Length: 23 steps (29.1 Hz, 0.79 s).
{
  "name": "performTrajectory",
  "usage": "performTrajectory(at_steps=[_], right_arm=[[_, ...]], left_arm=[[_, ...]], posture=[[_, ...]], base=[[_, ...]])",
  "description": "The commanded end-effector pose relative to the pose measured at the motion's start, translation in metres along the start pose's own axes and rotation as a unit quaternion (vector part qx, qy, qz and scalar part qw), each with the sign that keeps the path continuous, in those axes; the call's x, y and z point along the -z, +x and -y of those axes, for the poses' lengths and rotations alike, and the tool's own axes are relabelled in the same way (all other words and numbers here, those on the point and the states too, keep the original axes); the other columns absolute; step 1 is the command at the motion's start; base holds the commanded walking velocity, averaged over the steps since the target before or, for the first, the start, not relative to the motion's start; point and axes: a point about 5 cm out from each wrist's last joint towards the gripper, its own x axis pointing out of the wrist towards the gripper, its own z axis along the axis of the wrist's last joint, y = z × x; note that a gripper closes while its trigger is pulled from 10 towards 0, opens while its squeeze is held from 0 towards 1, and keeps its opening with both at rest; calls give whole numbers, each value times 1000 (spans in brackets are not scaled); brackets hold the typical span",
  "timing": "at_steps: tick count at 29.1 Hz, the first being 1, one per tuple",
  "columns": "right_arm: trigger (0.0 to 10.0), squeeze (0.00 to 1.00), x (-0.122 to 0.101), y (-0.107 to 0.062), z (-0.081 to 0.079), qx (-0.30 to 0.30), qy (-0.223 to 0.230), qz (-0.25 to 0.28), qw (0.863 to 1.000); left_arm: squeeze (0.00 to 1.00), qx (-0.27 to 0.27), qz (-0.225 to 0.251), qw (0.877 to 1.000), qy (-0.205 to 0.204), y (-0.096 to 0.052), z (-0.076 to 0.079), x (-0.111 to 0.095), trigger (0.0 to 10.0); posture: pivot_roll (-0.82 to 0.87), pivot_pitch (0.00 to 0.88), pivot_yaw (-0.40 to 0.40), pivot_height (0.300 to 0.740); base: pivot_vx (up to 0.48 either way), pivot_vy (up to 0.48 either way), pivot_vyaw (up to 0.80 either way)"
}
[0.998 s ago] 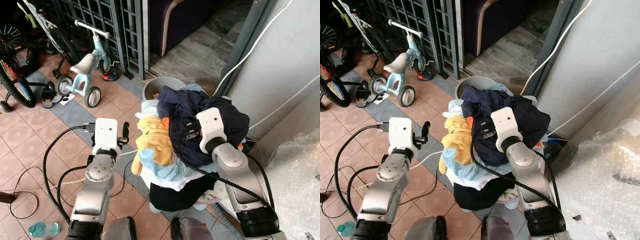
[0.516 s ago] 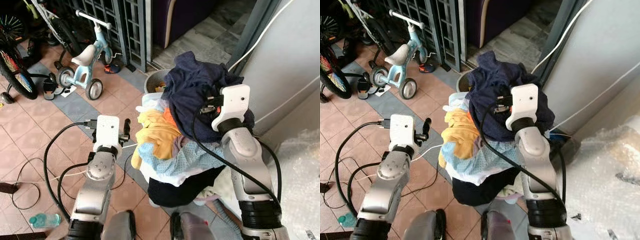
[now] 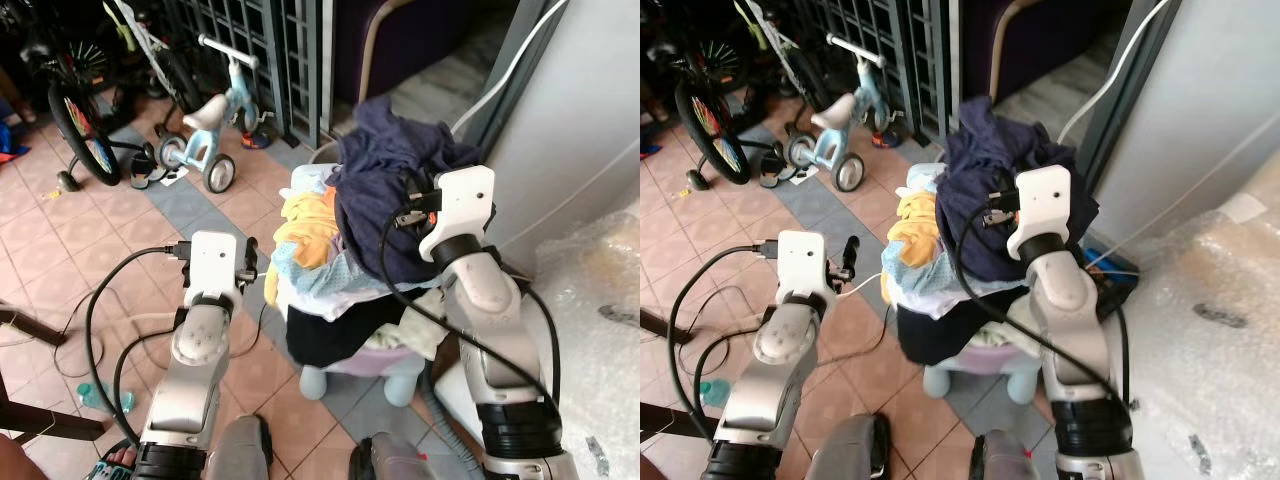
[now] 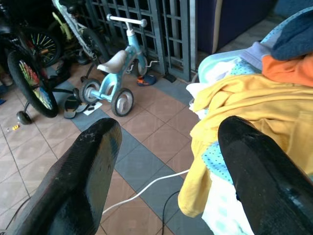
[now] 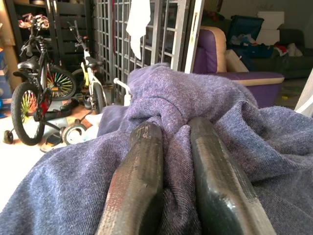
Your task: Clothes washing
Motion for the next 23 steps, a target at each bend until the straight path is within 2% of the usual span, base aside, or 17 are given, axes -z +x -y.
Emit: performTrajectory(at_steps=[1, 4, 5, 8, 10, 12, 15, 22, 23], right_arm=[[10000, 0, -1, 1, -9, -25, 13, 1, 1000], [10000, 0, 2, 0, -15, -41, 24, -6, 999], [10000, 1000, 4, 0, -19, -49, 32, -9, 998], [10000, 1000, 6, 0, -22, -58, 37, -15, 998], [10000, 1000, 13, -1, -28, -76, 34, -39, 996], [10000, 1000, 25, -3, -31, -91, 7, -79, 993], [10000, 1000, 35, -5, -30, -96, -19, -107, 989], [10000, 1000, 20, -1, -17, -56, -55, -61, 995], [10000, 1000, 9, 3, -6, -17, -88, -33, 995]], left_arm=[[0, -1, 5, 1000, 5, 2, -2, -2, 10000], [0, 0, 5, 1000, 5, 3, -2, -2, 10000], [0, 0, 5, 1000, 5, 3, -2, -2, 10000], [0, 0, 5, 1000, 5, 3, -1, -2, 10000], [0, -2, 4, 1000, 6, 3, -2, -2, 10000], [0, -4, 3, 1000, 6, 3, -2, -1, 10000], [0, -5, 2, 1000, 6, 2, -2, -1, 10000], [0, -3, -2, 1000, 7, 1, -3, 1, 10000], [0, -3, -3, 1000, 8, 1, -2, 1, 10000]], posture=[[-47, 114, 6, 740], [-48, 113, 6, 740], [-47, 113, 6, 740], [-46, 113, 5, 740], [-44, 114, 4, 740], [-45, 116, 3, 740], [-43, 121, 3, 740], [-47, 128, 3, 740], [-47, 130, 4, 740]], base=[[0, 0, 0], [0, 0, 0], [0, 0, 0], [0, 0, 0], [0, 0, 0], [0, 0, 0], [0, 0, 0], [0, 0, 0], [0, 0, 0]])
